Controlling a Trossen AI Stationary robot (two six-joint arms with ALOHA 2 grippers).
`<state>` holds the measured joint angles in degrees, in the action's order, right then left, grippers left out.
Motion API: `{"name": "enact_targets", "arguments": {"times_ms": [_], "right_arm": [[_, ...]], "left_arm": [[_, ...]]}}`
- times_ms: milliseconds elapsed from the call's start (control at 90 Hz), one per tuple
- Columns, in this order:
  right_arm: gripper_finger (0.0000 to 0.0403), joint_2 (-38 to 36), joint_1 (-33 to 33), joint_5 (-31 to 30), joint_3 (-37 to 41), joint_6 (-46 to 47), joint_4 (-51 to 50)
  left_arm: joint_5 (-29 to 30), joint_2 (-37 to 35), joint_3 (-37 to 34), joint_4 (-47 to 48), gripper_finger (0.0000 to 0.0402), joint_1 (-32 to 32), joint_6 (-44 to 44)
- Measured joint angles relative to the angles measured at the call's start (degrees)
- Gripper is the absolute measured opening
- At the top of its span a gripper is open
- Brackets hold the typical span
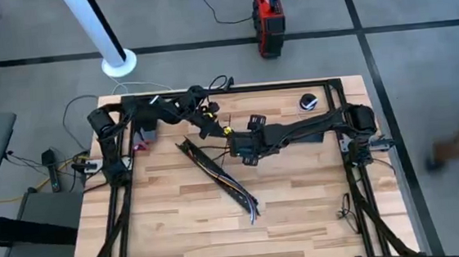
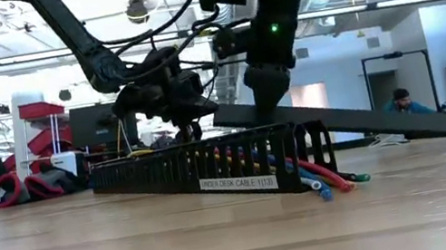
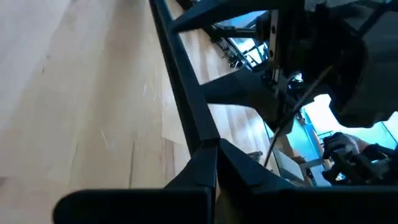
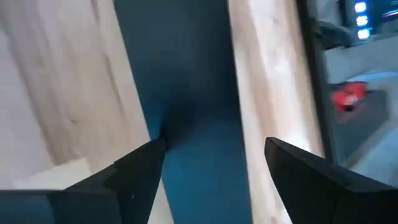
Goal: Ziptie cables
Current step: Close the black cable duct
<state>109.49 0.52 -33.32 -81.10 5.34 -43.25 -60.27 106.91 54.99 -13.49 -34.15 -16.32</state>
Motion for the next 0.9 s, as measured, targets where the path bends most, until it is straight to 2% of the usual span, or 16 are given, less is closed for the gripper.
{"name": "enact_targets", "arguments": {"times_ms": [322,578,689,800,900], "right_arm": [[0.0279,1.4,-0.1,0.3,0.0,-1.5,0.1],[0.0279,1.5,-1.5,-1.8,0.0,-1.3,0.0],[0.0277,1.5,-1.4,-2.2,0.1,-1.3,-0.1],[0.0265,1.5,-1.4,-2.8,0.1,-0.4,0.2],[0.0233,1.6,-1.5,-2.8,0.1,0.2,0.0]], "left_arm": [[0.2,0.0,0.0,-2.3,0.0000,-0.1,-1.8],[-3.9,0.0,0.0,-5.9,0.0000,-0.1,-4.9],[-3.9,0.0,0.0,-5.9,0.0000,-0.1,-5.5],[-3.9,0.0,0.0,-5.7,0.0000,-0.1,-5.5],[-3.9,0.0,0.0,-5.7,0.0000,-0.1,-5.8]]}}
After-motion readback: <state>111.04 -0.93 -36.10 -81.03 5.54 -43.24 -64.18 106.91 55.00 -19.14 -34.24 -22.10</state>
